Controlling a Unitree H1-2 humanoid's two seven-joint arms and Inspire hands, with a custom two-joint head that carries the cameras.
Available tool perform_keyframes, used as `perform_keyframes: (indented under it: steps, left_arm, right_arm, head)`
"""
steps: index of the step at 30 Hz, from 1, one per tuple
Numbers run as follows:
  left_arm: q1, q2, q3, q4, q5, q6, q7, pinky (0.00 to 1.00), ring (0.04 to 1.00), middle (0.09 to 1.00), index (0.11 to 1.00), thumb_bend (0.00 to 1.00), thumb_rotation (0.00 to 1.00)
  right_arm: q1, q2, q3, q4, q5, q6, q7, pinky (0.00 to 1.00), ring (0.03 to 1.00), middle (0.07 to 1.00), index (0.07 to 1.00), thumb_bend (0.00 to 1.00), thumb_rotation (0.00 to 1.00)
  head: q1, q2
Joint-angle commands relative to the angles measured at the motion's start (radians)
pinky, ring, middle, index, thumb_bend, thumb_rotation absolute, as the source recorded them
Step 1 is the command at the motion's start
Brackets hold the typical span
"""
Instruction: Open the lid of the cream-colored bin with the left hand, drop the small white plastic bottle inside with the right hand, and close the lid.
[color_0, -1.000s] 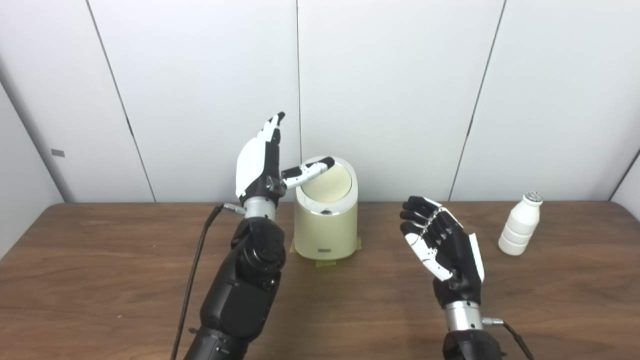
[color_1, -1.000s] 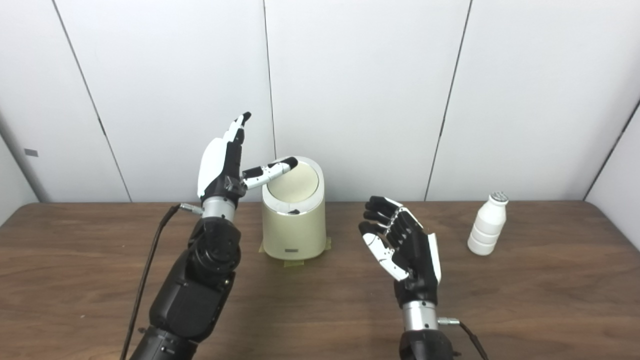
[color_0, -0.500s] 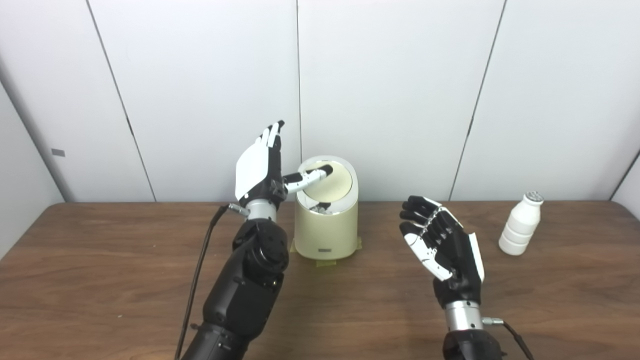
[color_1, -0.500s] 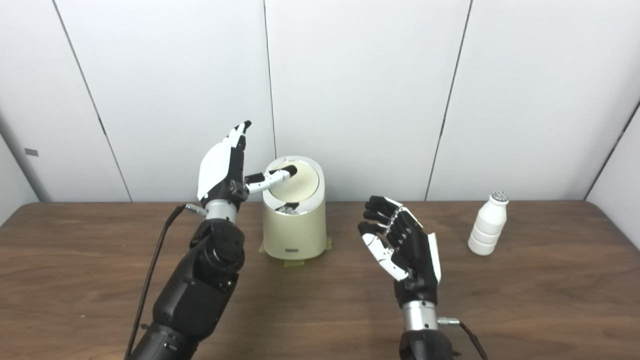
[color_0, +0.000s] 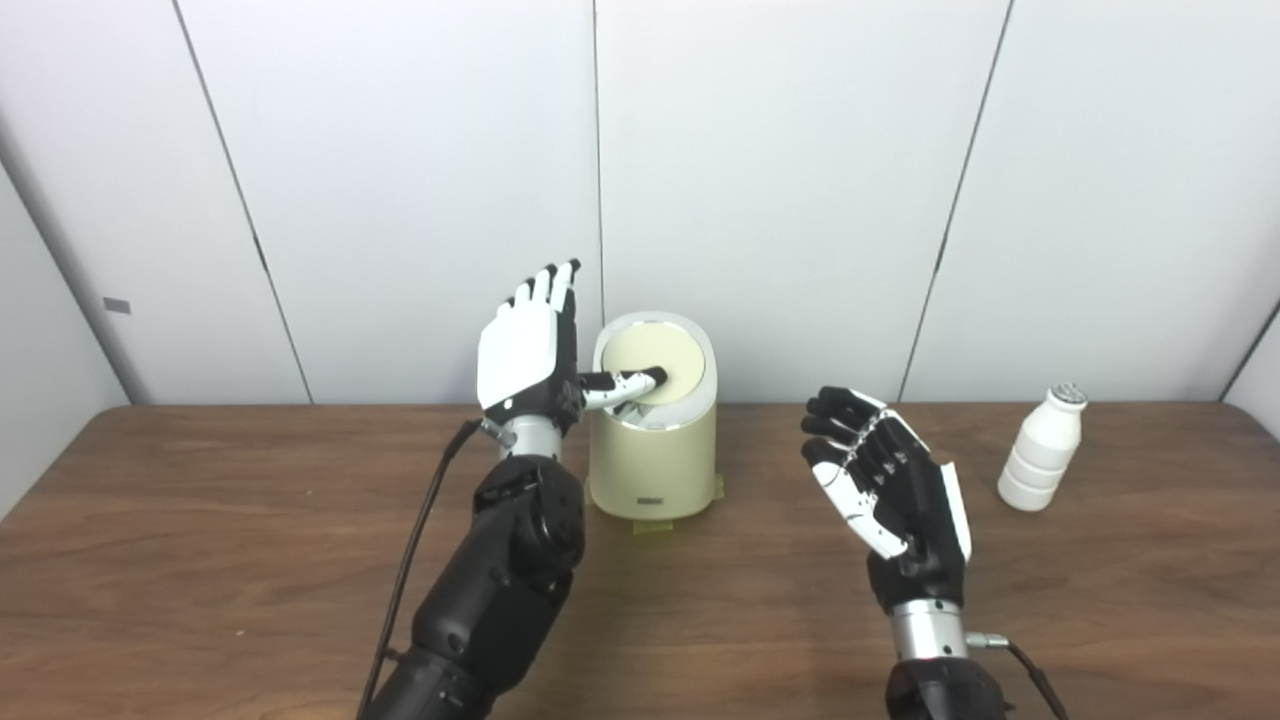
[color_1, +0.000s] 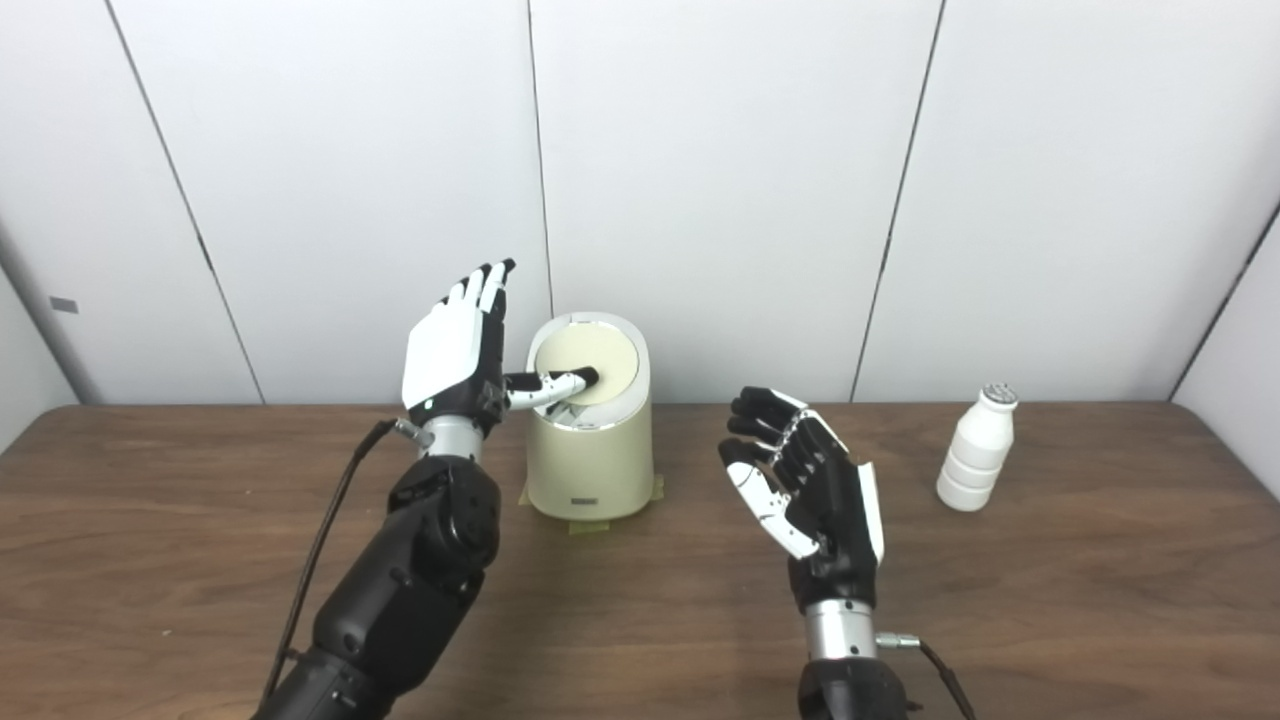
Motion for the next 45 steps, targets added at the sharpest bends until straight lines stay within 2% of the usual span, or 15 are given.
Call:
perform_keyframes:
  steps: [1, 5, 11, 20, 21, 22, 23, 24, 25, 27, 31, 38, 40, 43, 45]
  left_arm:
    - [-0.071, 0.013, -0.032, 0.012, 0.088, 0.017, 0.051, 1.00, 1.000, 1.000, 1.000, 0.98, 0.25]
    - [-0.077, 0.027, -0.082, 0.055, 0.174, 0.039, 0.102, 1.00, 1.000, 1.000, 1.000, 1.00, 0.20]
    - [-0.080, 0.066, -0.151, 0.090, 0.275, 0.052, 0.110, 1.00, 1.000, 1.000, 1.000, 1.00, 0.20]
    - [-0.068, 0.078, -0.161, 0.093, 0.293, 0.048, 0.097, 1.00, 1.000, 1.000, 1.000, 1.00, 0.21]
    - [-0.065, 0.078, -0.155, 0.093, 0.283, 0.040, 0.100, 1.00, 1.000, 1.000, 1.000, 1.00, 0.23]
    - [-0.064, 0.077, -0.150, 0.093, 0.277, 0.034, 0.103, 1.00, 1.000, 1.000, 1.000, 0.96, 0.32]
    - [-0.061, 0.074, -0.140, 0.092, 0.263, 0.030, 0.102, 1.00, 1.000, 1.000, 1.000, 0.82, 0.56]
    - [-0.058, 0.069, -0.125, 0.085, 0.244, 0.025, 0.099, 1.00, 1.000, 1.000, 1.000, 0.79, 0.61]
    - [-0.056, 0.065, -0.114, 0.079, 0.231, 0.022, 0.094, 1.00, 1.000, 1.000, 1.000, 0.72, 0.80]
    - [-0.054, 0.056, -0.088, 0.065, 0.199, 0.018, 0.087, 1.00, 1.000, 1.000, 1.000, 0.68, 0.96]
    - [-0.057, 0.046, -0.067, 0.059, 0.173, 0.035, 0.071, 1.00, 1.000, 1.000, 1.000, 0.71, 1.00]
    - [-0.062, 0.035, -0.042, 0.076, 0.156, 0.044, 0.083, 1.00, 1.000, 1.000, 1.000, 0.68, 1.00]
    - [-0.053, 0.029, -0.022, 0.064, 0.136, 0.027, 0.095, 1.00, 1.000, 1.000, 1.000, 0.67, 1.00]
    - [-0.020, 0.018, 0.016, -0.003, 0.092, -0.009, 0.112, 1.00, 1.000, 1.000, 1.000, 0.64, 1.00]
    - [0.033, -0.003, 0.059, -0.134, 0.020, -0.038, 0.086, 1.00, 1.000, 1.000, 1.000, 0.59, 1.00]
  right_arm:
    - [-0.038, 0.007, 0.003, -0.033, 0.001, -0.030, -0.001, 0.58, 0.672, 0.683, 0.659, 0.31, 0.28]
    - [-0.040, 0.009, 0.005, -0.032, 0.002, -0.033, 0.000, 0.58, 0.668, 0.679, 0.656, 0.31, 0.25]
    - [-0.037, 0.011, 0.007, -0.043, 0.001, -0.027, 0.002, 0.57, 0.666, 0.678, 0.655, 0.31, 0.26]
    - [-0.037, 0.012, 0.005, -0.047, 0.003, -0.017, -0.001, 0.58, 0.666, 0.679, 0.657, 0.31, 0.24]
    - [-0.038, 0.012, 0.005, -0.045, 0.002, -0.020, -0.001, 0.58, 0.667, 0.678, 0.656, 0.31, 0.24]
    - [-0.038, 0.013, 0.005, -0.044, 0.001, -0.022, -0.001, 0.58, 0.667, 0.677, 0.654, 0.31, 0.24]
    - [-0.039, 0.013, 0.005, -0.042, 0.004, -0.025, 0.000, 0.58, 0.665, 0.676, 0.654, 0.31, 0.24]
    - [-0.040, 0.012, 0.006, -0.040, 0.006, -0.026, 0.002, 0.58, 0.665, 0.676, 0.654, 0.31, 0.24]
    - [-0.040, 0.012, 0.006, -0.040, 0.008, -0.027, 0.003, 0.58, 0.665, 0.676, 0.654, 0.31, 0.24]
    - [-0.041, 0.014, 0.005, -0.037, 0.006, -0.027, 0.001, 0.58, 0.663, 0.674, 0.651, 0.32, 0.24]
    - [-0.043, 0.011, 0.008, -0.029, 0.004, -0.037, 0.004, 0.58, 0.664, 0.675, 0.651, 0.32, 0.25]
    - [-0.037, 0.014, 0.010, -0.050, 0.010, -0.008, 0.006, 0.58, 0.668, 0.679, 0.653, 0.32, 0.25]
    - [-0.036, 0.013, 0.010, -0.049, 0.007, -0.009, 0.004, 0.58, 0.667, 0.677, 0.652, 0.32, 0.25]
    - [-0.036, 0.012, 0.011, -0.051, -0.001, -0.009, 0.002, 0.58, 0.665, 0.676, 0.650, 0.32, 0.25]
    - [-0.036, 0.011, 0.010, -0.052, 0.000, -0.006, 0.003, 0.58, 0.665, 0.676, 0.651, 0.32, 0.25]
  head:
    - [-0.001, 0.001]
    - [-0.005, -0.001]
    - [-0.005, -0.001]
    - [-0.005, -0.002]
    - [-0.006, -0.001]
    - [-0.006, -0.001]
    - [-0.006, -0.001]
    - [-0.006, -0.002]
    - [-0.006, -0.002]
    - [-0.005, -0.004]
    - [-0.007, -0.005]
    - [-0.007, -0.006]
    - [-0.005, -0.005]
    - [-0.007, -0.004]
    - [-0.006, -0.003]
